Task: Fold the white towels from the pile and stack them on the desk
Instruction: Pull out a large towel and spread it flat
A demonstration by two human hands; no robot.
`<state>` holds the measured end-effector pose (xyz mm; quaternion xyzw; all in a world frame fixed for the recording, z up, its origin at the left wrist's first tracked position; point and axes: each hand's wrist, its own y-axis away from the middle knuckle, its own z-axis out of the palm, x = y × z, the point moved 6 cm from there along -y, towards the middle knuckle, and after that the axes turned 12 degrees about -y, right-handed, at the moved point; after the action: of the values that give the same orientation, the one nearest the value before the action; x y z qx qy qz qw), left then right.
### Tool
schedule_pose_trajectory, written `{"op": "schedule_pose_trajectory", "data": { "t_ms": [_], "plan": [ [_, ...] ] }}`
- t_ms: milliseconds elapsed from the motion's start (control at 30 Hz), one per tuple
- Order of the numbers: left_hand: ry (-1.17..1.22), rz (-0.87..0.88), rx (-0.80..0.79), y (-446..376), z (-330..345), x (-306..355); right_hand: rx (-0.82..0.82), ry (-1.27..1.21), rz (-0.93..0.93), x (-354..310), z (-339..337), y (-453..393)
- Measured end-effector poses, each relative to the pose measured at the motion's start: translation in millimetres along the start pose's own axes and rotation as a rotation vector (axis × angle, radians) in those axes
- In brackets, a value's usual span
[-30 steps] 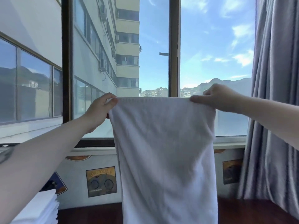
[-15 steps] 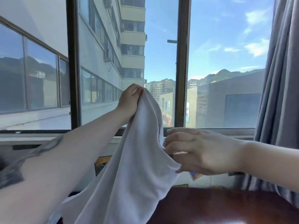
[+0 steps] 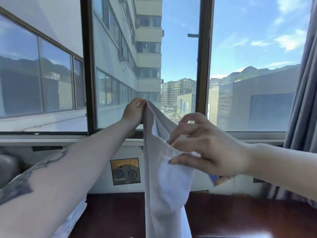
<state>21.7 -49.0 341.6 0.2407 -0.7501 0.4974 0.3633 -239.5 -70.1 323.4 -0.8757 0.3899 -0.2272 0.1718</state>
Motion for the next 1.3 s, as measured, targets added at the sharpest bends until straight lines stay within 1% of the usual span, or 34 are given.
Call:
{"op": "schedule_pose_trajectory", "data": {
  "t_ms": [67,100,133,200,300,433,500,633,733,800,867,933,1000,1133,1233,1300],
  "plan": [
    [0.087,-0.046,0.001,1,-3,-7,0.075,0.086,0.226,35,-19,12],
    [0.124,-0.062,-0.025,2,-1,-9,0.121,0.044,0.299,47,-24,16],
    [0.149,-0.070,-0.073,3,4,-9,0.120,-0.021,0.380,56,-26,21],
    [0.155,-0.056,-0.201,8,16,-5,0.055,-0.069,0.497,79,-22,35],
    [0.147,0.014,-0.332,11,18,2,0.040,0.043,0.584,104,-35,56],
    [0.013,0.079,-0.462,8,0,1,0.147,0.082,0.639,120,-66,73],
    [-0.071,0.087,-0.450,5,-9,-3,0.170,0.127,0.659,128,-83,75],
    [-0.104,0.090,-0.450,2,-17,-7,0.206,0.212,0.664,138,-108,85],
    [-0.191,0.106,-0.422,0,-21,-2,0.175,0.204,0.688,143,-108,89],
    [-0.258,0.161,-0.384,0,-23,3,0.201,0.228,0.653,141,-110,88],
    [-0.365,0.265,-0.338,1,-22,12,0.253,0.268,0.623,141,-114,88],
    [-0.425,0.345,-0.301,5,-19,21,0.268,0.322,0.602,142,-118,87],
    [-0.418,0.359,-0.271,5,-19,27,0.269,0.376,0.588,145,-124,89],
    [-0.451,0.353,-0.175,-4,-22,40,0.180,0.609,0.588,151,-133,81],
    [-0.317,0.249,-0.172,-12,-21,38,0.133,0.681,0.620,158,-138,73],
    [-0.212,0.164,-0.167,-16,-23,35,0.130,0.657,0.657,161,-138,77]
  ]
}}
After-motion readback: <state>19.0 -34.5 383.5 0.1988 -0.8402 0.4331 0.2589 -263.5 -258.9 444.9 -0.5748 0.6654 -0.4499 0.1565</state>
